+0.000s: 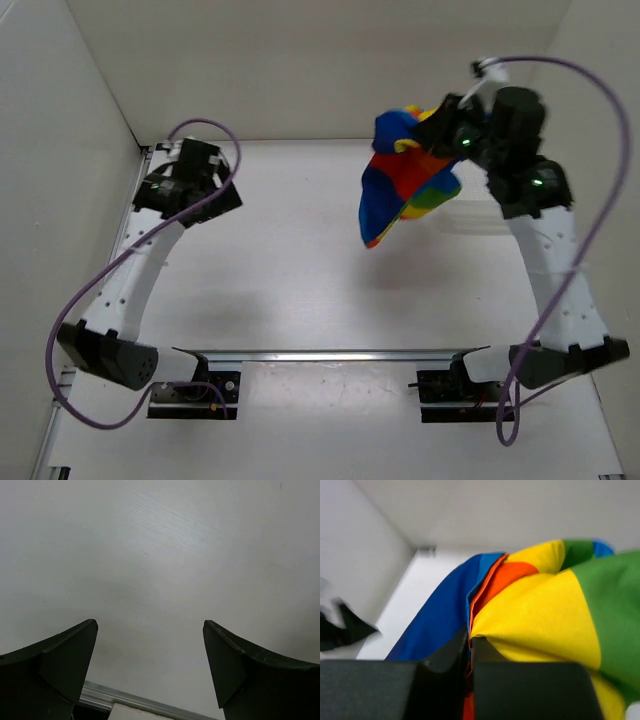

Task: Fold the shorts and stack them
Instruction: Move the shorts to the center of the board

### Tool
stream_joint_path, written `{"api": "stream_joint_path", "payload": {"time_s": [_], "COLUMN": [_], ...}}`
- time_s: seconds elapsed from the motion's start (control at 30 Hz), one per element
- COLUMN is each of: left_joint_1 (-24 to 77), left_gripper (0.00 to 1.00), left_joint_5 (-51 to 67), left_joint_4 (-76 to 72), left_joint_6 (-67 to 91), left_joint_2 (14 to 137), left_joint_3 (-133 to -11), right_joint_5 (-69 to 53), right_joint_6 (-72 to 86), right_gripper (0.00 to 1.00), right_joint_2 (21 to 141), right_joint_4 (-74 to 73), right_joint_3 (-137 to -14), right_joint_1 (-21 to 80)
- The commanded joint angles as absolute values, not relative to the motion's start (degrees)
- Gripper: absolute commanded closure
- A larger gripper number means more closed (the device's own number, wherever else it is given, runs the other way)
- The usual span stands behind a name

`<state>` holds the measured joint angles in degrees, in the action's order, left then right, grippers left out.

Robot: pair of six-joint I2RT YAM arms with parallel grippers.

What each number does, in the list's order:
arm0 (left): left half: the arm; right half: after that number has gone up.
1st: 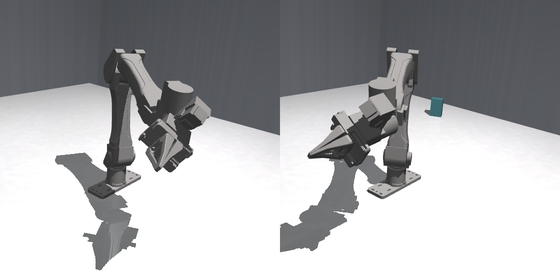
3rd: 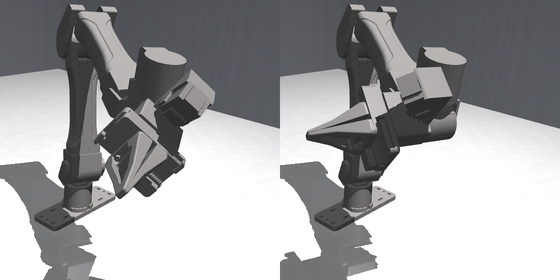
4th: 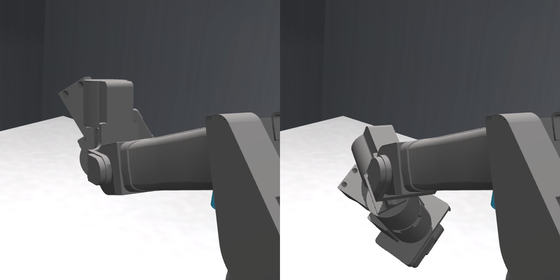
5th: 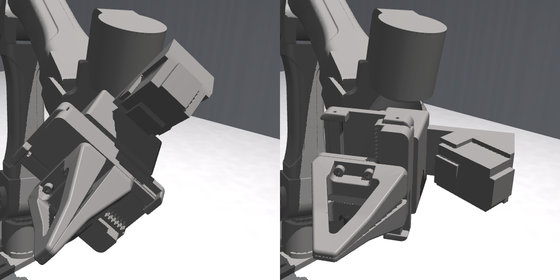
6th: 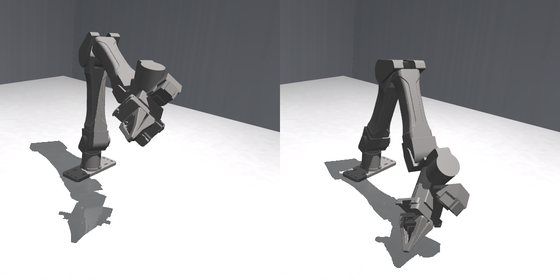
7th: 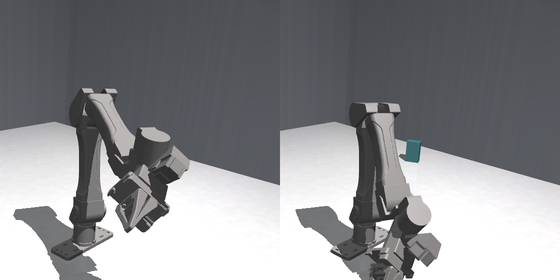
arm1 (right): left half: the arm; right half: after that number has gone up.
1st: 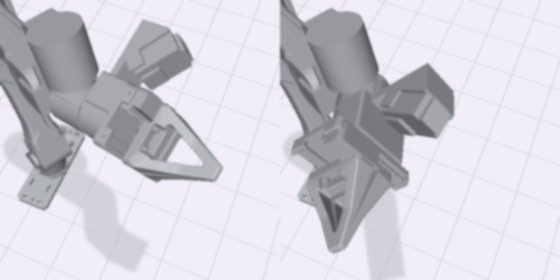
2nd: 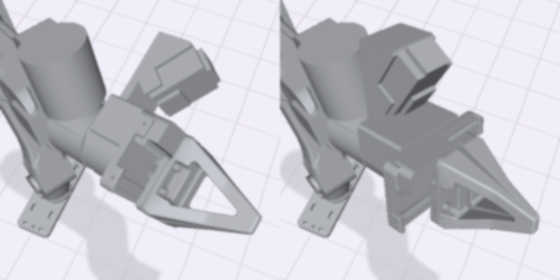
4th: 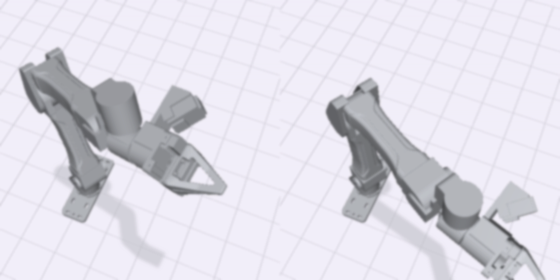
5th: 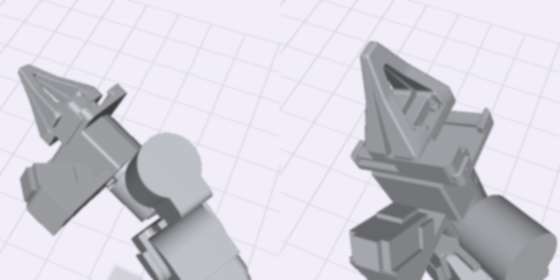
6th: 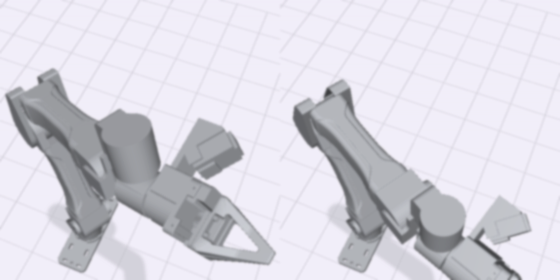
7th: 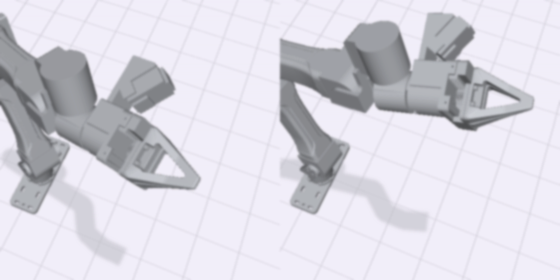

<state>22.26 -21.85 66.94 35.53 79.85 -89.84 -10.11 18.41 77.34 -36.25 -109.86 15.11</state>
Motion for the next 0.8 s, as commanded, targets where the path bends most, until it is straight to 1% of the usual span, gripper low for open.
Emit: {"api": "stream_joint_path", "payload": {"time_s": [0.0, 0.03, 0.07, 0.1, 0.13, 0.17, 0.2, 0.23, 0.27, 0.3, 0.33, 0.4, 0.43, 0.47, 0.5, 0.53, 0.57, 0.6, 0.67, 0.7, 0.73, 0.77], "left_joint_1": [15.04, 14.16, 14.15, 13.37, 13.36, 13.36, 13.36, 14.14, 15.63, 16.60, 17.57, 20.82, 22.48, 26.42, 28.72, 31.00, 33.20, 37.49, 41.46, 44.53, 45.87, 47.01], "left_gripper": [0.01, 0.01, 0.01, 0.01, 0.01, 0.01, 0.01, 0.01, 0.01, 0.01, 0.01, 0.01, 0.01, 0.01, 0.01, 0.01, 0.01, 0.01, 0.01, 0.01, 0.01, 0.01], "left_joint_5": [-15.40, -14.51, -13.98, -13.10, -12.57, -11.35, -10.82, -10.20, -9.41, -7.58, -6.25, -1.25, 0.07, 0.70, 1.23, 1.23, 1.75, 2.28, 2.29, 1.50, 0.54, 0.01], "left_joint_4": [65.92, 65.92, 65.40, 65.39, 65.91, 66.44, 67.05, 67.06, 67.06, 66.45, 65.31, 61.81, 60.48, 59.34, 58.20, 56.10, 55.29, 54.76, 54.06, 54.05, 53.53, 53.53], "left_joint_6": [33.58, 33.57, 32.79, 31.91, 31.38, 30.77, 29.89, 29.88, 28.93, 28.13, 28.13, 28.12, 28.65, 29.61, 31.53, 32.34, 33.04, 33.57, 34.10, 34.62, 34.63, 34.63], "left_joint_2": [70.58, 70.58, 70.05, 70.66, 71.80, 72.50, 73.03, 73.04, 73.73, 74.35, 74.36, 74.97, 75.49, 76.54, 77.42, 78.56, 79.97, 83.46, 87.34, 91.10, 93.14, 95.17], "left_joint_3": [-90.09, -89.48, -89.47, -89.47, -89.47, -89.47, -89.47, -89.47, -88.17, -87.63, -86.84, -83.68, -82.54, -81.57, -79.91, -79.20, -79.19, -78.58, -79.27, -80.32, -81.29, -82.34], "right_joint_5": [-8.53, -9.57, -9.58, -8.10, -5.21, 2.04, 5.50, 7.97, 9.74, 10.80, 10.81, 9.59, 9.58, 7.58, 6.43, 5.02, 3.27, 2.30, 3.86, 3.87, 3.87, 3.87], "right_joint_6": [22.32, 22.32, 20.50, 19.61, 18.47, 18.46, 18.46, 18.98, 19.51, 20.21, 21.96, 23.72, 25.12, 25.14, 26.01, 26.02, 26.62, 26.63, 28.38, 28.39, 29.00, 29.00], "right_gripper": [0.67, 0.45, 0.27, 0.16, 0.13, 0.12, 0.09, 0.07, 0.05, 0.05, 0.05, 0.12, 0.17, 0.21, 0.32, 0.38, 0.42, 0.44, 0.44, 0.41, 0.20, 0.11], "right_joint_2": [82.71, 85.32, 87.43, 92.41, 94.20, 94.91, 93.53, 91.78, 87.15, 84.66, 79.77, 75.34, 71.93, 70.42, 69.27, 67.43, 66.72, 66.10, 64.43, 63.81, 62.50, 61.88], "right_joint_4": [-33.50, -32.70, -35.65, -39.42, -45.47, -46.83, -46.85, -45.28, -43.87, -42.47, -40.19, -38.68, -38.67, -38.67, -38.67, -38.67, -38.67, -39.19, -41.30, -41.83, -41.84, -41.84], "right_joint_3": [-95.04, -93.01, -93.68, -96.30, -101.20, -102.29, -102.30, -99.26, -97.14, -94.68, -89.44, -84.14, -79.33, -77.02, -74.90, -72.88, -69.21, -67.60, -63.83, -62.68, -61.62, -60.05], "right_joint_1": [21.69, 23.54, 26.77, 29.42, 30.57, 31.54, 32.34, 32.34, 32.34, 30.26, 28.76, 23.92, 22.51, 21.28, 19.27, 18.55, 17.94, 17.93, 17.23, 16.53, 15.65, 13.47]}}
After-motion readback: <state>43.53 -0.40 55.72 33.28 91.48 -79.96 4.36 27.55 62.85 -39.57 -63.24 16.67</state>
